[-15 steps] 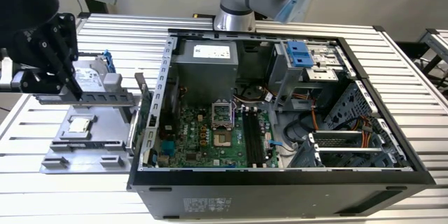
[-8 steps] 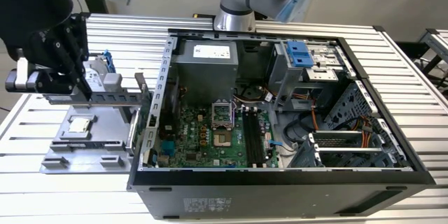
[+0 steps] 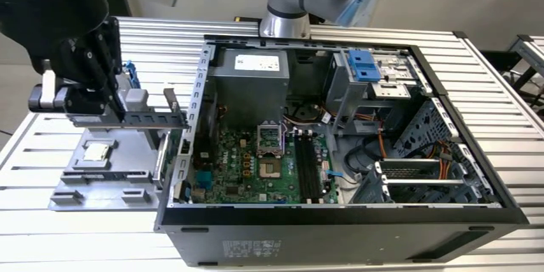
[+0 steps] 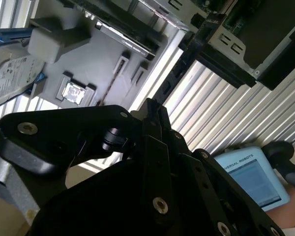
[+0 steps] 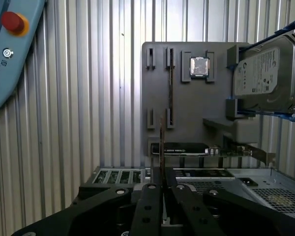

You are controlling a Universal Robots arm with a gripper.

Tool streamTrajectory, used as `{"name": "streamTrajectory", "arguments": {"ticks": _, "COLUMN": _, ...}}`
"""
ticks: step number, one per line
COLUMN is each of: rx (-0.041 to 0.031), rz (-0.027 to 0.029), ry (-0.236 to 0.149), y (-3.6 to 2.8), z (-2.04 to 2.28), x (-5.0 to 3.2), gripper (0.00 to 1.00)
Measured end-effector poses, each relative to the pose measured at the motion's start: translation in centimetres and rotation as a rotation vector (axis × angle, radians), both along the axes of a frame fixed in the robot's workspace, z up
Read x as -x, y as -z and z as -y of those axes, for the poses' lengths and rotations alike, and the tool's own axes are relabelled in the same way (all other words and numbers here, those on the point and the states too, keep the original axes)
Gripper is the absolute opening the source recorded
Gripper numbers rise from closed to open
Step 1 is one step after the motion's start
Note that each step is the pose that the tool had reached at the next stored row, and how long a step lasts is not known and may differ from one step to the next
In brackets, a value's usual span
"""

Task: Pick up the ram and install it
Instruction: 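Pick up the ram and move it above insertion slot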

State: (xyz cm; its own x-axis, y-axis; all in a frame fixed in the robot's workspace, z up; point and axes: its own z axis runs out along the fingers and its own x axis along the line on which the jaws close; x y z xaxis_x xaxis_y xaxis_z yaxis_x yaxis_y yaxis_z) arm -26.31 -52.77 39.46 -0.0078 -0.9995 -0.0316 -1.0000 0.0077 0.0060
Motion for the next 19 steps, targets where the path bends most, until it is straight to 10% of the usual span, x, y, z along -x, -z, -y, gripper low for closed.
{"name": "streamTrajectory", "arguments": {"ticks": 19, "rx": 0.0000, "rz": 0.0000, "ry": 0.000, "y": 0.00, "z": 0.00, "x": -4.09, "gripper": 0.00}}
